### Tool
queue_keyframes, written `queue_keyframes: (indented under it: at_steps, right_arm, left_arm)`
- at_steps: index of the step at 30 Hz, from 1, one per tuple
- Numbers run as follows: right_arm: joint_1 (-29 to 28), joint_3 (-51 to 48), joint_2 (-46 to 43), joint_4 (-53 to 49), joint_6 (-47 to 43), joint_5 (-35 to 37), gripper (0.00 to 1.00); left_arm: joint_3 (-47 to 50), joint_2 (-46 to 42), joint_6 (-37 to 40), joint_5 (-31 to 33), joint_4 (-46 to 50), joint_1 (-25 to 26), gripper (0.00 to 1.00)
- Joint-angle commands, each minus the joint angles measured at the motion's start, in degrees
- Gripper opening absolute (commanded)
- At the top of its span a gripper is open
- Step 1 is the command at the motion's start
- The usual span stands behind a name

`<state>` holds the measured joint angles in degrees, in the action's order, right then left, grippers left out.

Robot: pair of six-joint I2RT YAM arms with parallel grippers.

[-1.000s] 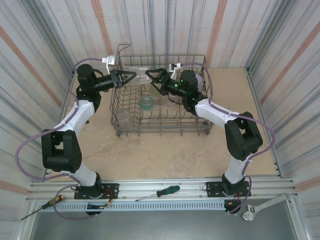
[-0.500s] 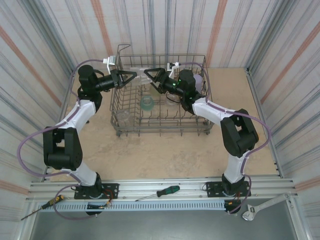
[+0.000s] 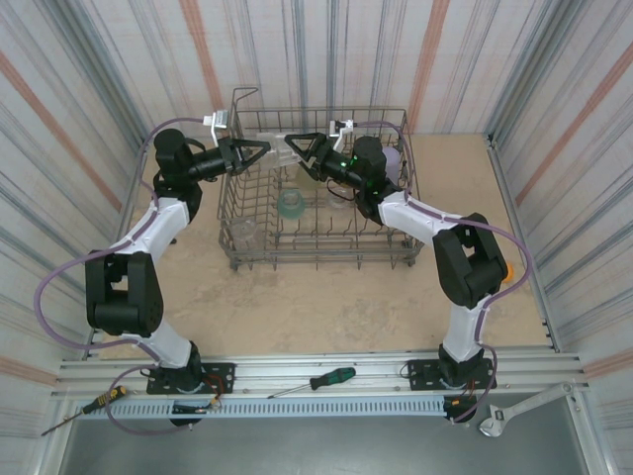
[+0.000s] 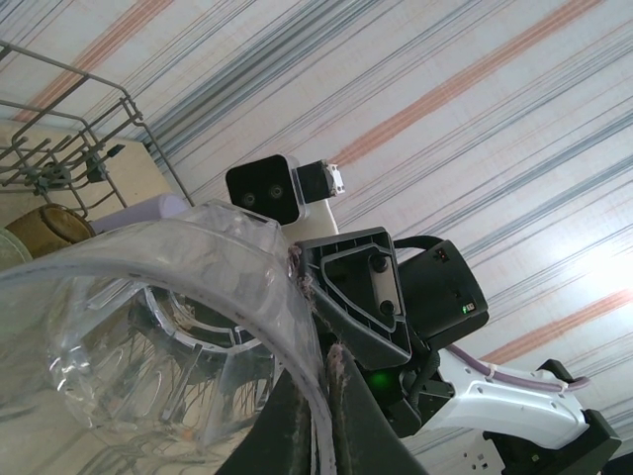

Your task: Load the cups into the dish rack

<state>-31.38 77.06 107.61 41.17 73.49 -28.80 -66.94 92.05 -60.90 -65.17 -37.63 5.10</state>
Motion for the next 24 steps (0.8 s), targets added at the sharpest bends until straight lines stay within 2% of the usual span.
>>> queue_keyframes:
  at_steps: [1,4,6,10,13,18,20,24]
  right_arm:
    - [-0.37,1.86,1.04,1.80,0.02,-1.09,0.78]
    - [-0.61,2.04,1.62,3.06,1.13,-1.85,0.78]
    - [-0.70,2.16,2.07,4.41,1.82,-2.27,0.74]
    - [-0.62,2.09,2.05,5.24,1.92,-2.31,0.59]
    - [-0.62,1.95,1.52,5.33,1.65,-2.36,0.50]
    - [-0.53,1.44,0.31,4.94,0.40,-2.49,0.32]
    - [-0.53,1.37,-0.06,4.72,-0.01,-2.57,0.27]
    - [-0.53,1.55,-0.53,4.03,-0.54,-2.41,0.20]
  left_arm:
    - [-0.30,0.00,-0.04,-1.70,-2.28,0.35,0.00]
    - [-0.30,-0.12,0.00,-1.67,-2.35,0.35,0.00]
    - [-0.34,-0.11,-0.01,-1.72,-2.28,0.35,0.00]
    - [-0.25,-0.49,0.74,-1.35,-0.95,0.27,0.00]
    - [-0.34,-1.12,3.46,-0.16,3.26,0.09,0.08]
    - [-0.06,-2.52,4.30,0.74,4.52,-1.18,0.23]
    - [-0.05,-3.04,4.82,1.12,5.46,-1.70,0.30]
    - [-0.16,-3.53,5.26,1.26,6.69,-2.44,0.37]
